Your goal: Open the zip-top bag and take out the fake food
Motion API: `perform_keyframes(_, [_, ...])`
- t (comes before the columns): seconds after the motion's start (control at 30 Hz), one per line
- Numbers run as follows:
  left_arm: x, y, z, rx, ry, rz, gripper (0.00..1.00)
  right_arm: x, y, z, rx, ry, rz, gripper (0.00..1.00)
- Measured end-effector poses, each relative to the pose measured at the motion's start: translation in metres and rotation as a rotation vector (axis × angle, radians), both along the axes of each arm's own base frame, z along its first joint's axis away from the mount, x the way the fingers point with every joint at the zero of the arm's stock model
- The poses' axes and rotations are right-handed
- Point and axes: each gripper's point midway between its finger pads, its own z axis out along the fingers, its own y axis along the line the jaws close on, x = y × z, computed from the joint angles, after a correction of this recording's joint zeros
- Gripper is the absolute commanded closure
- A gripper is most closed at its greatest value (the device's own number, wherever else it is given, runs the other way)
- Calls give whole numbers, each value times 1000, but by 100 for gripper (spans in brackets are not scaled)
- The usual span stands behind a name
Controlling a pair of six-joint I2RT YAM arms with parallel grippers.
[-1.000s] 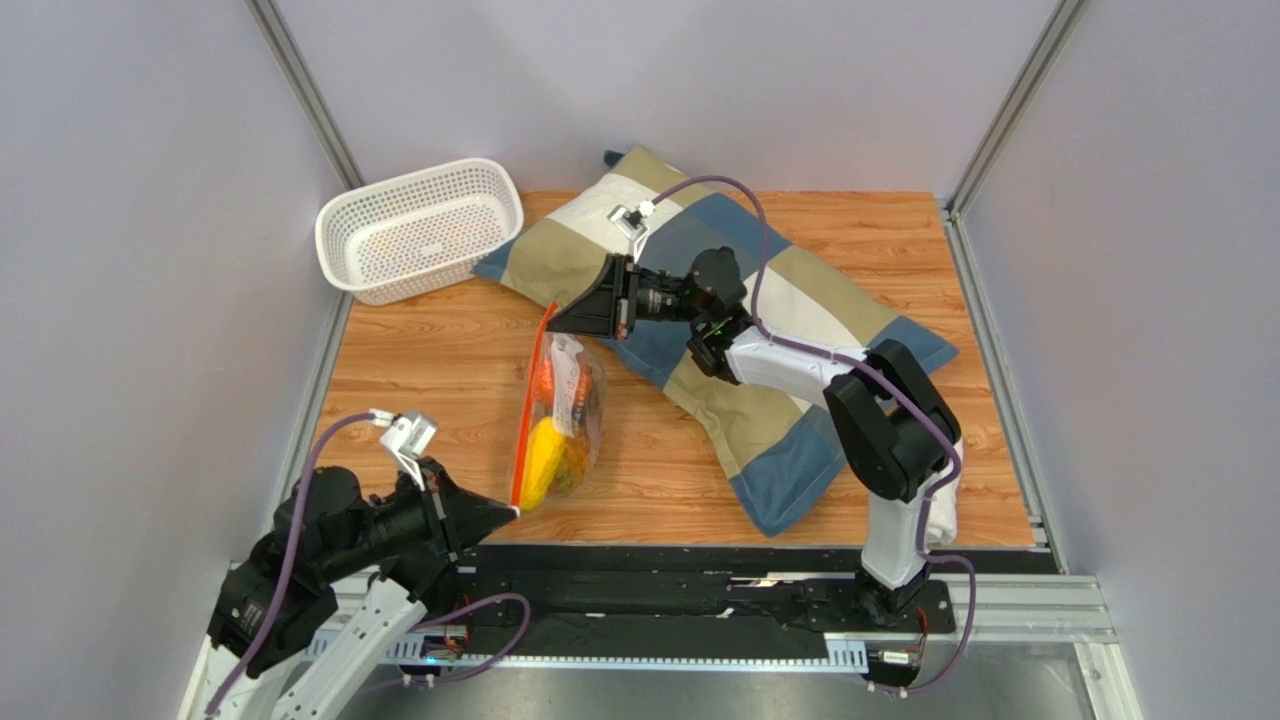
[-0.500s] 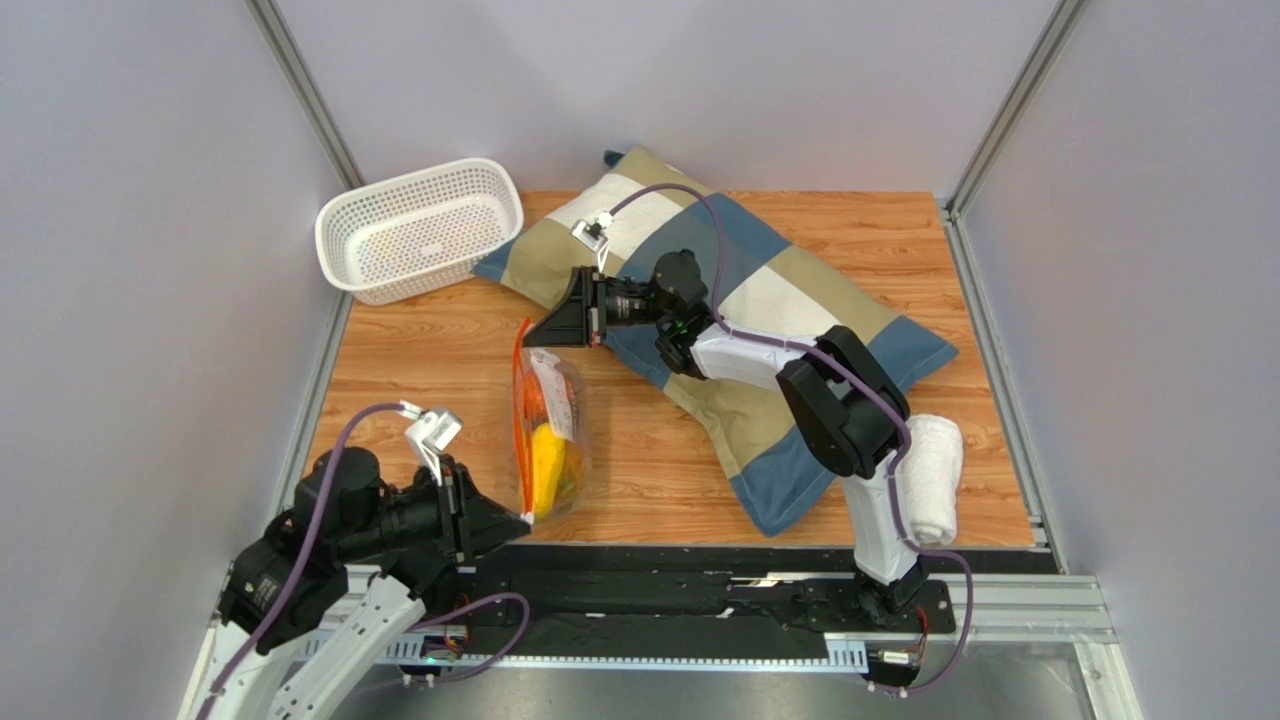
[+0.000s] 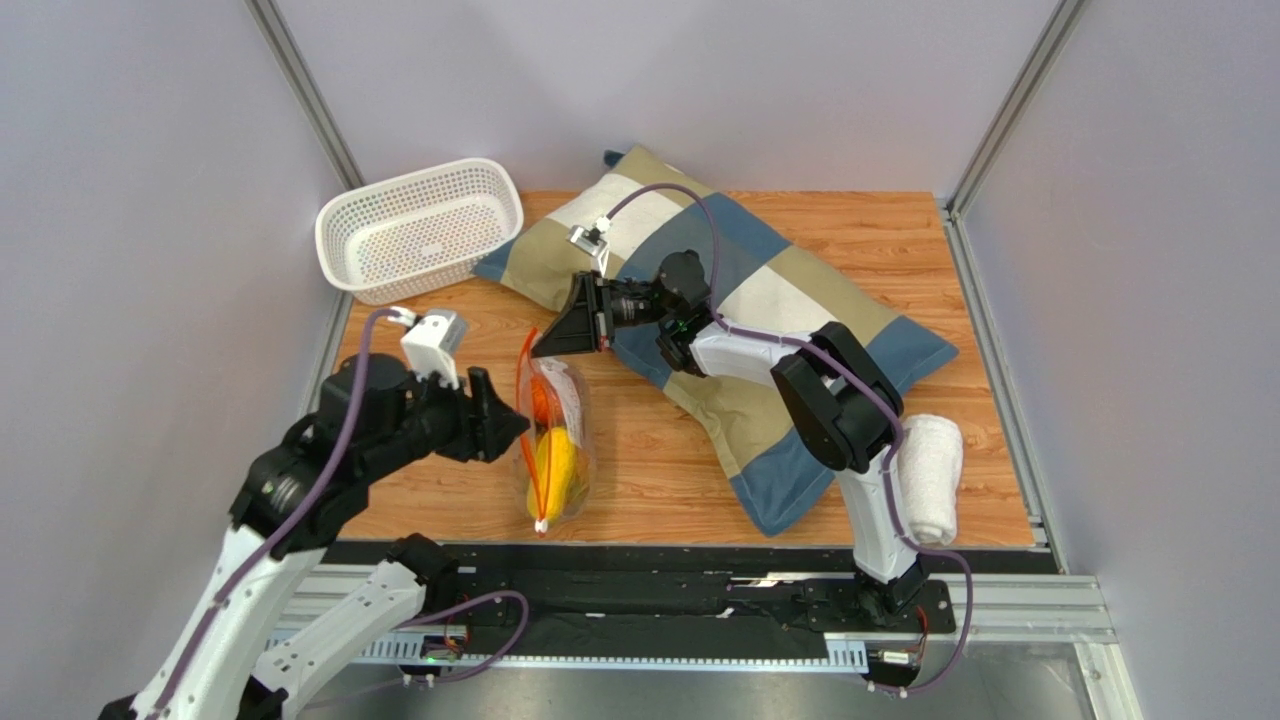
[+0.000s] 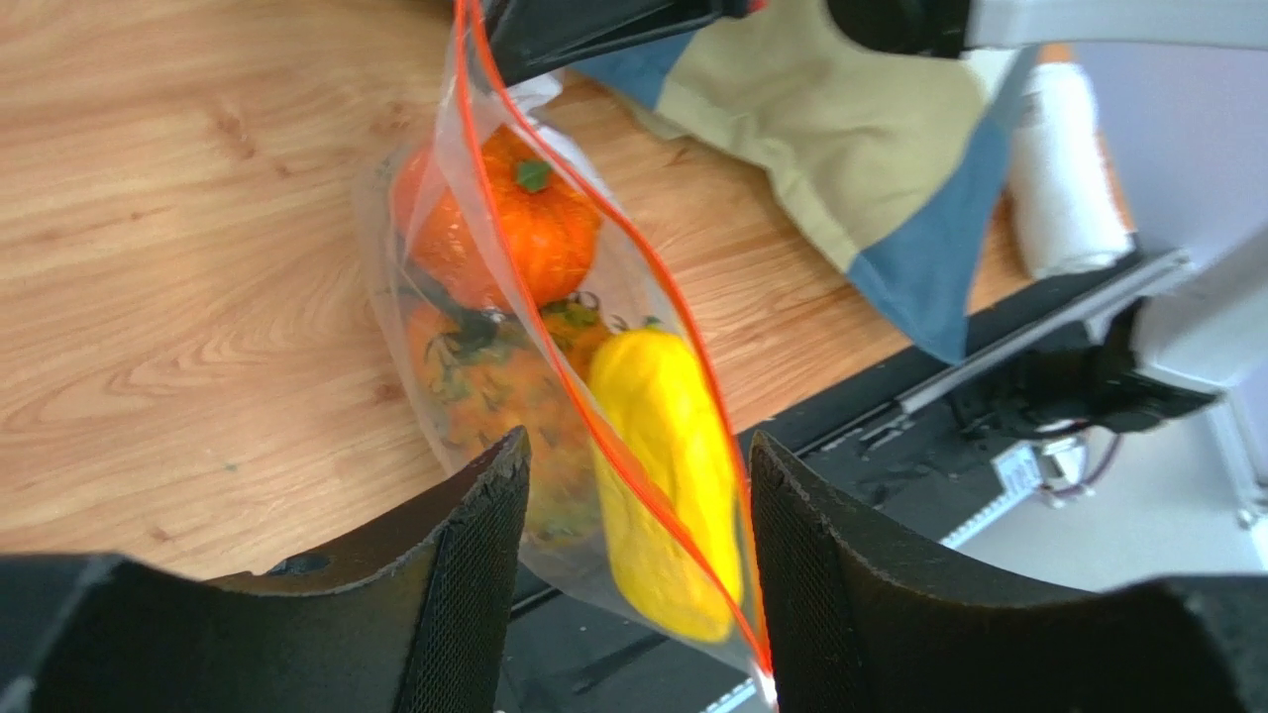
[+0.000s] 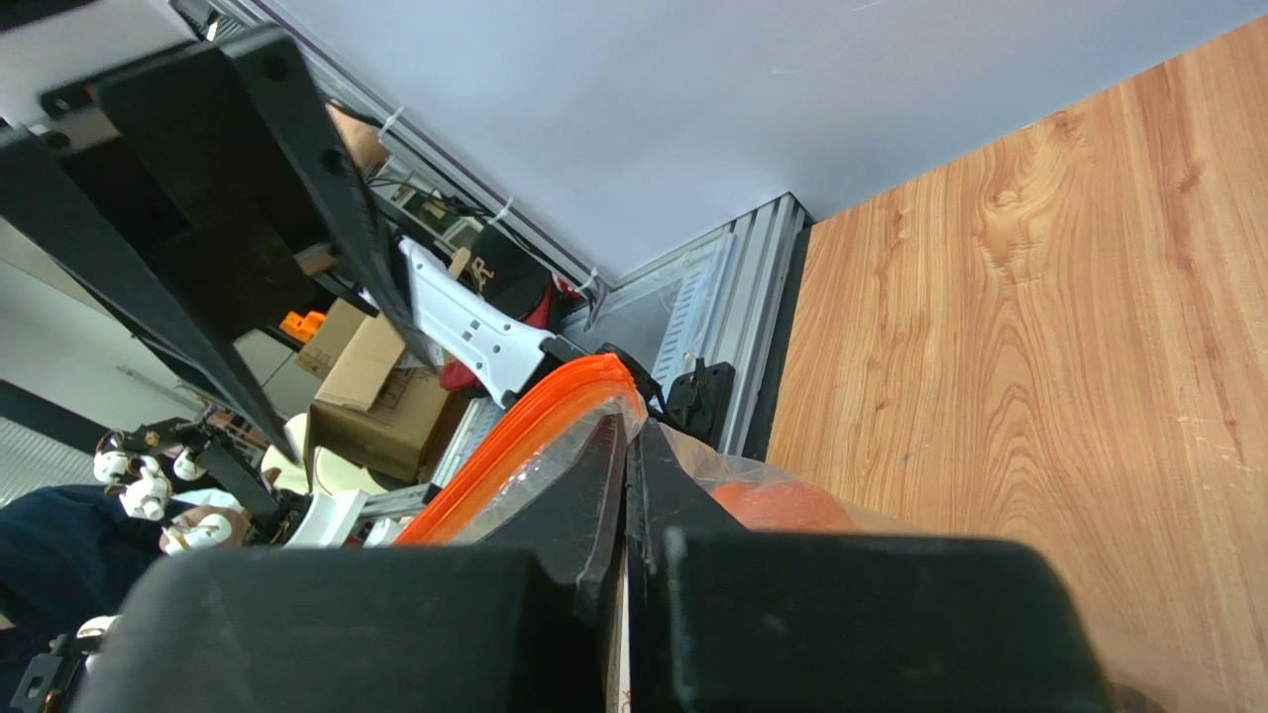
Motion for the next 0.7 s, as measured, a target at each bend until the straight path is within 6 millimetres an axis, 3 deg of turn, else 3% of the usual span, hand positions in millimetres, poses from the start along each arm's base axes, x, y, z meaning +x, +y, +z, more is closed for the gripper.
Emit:
perform_keyframes(0.13, [23, -6, -37, 83, 82, 24, 39, 0, 0, 0, -1, -1, 2, 100])
perform_keyframes(0.23, [36, -7, -61, 135, 131, 44, 61, -2, -1, -1, -7, 4, 1, 95])
perform_keyframes(0.27, [41, -7, -68, 149, 146, 52, 80, -3, -2, -1, -10, 4, -2, 77])
perform_keyframes(0.33, [49, -7, -78, 160, 161, 61, 93, -4, -4, -1, -29, 16, -12, 51])
perform_keyframes(0.37, [53, -8, -80, 156, 164, 65, 100, -3, -5, 0, -42, 14, -29, 26])
perform_keyframes(0.47, [58, -12, -78, 116, 138, 54, 100, 8, -5, -1, -146, 51, -157, 10])
perform_keyframes(0.57, [57, -19, -65, 50, 80, 19, 100, 22, -13, -3, -331, 86, -376, 7])
perform_keyframes(0.7, [59, -30, -54, -3, 46, -24, 100, 20, -47, -3, -541, 120, -617, 4])
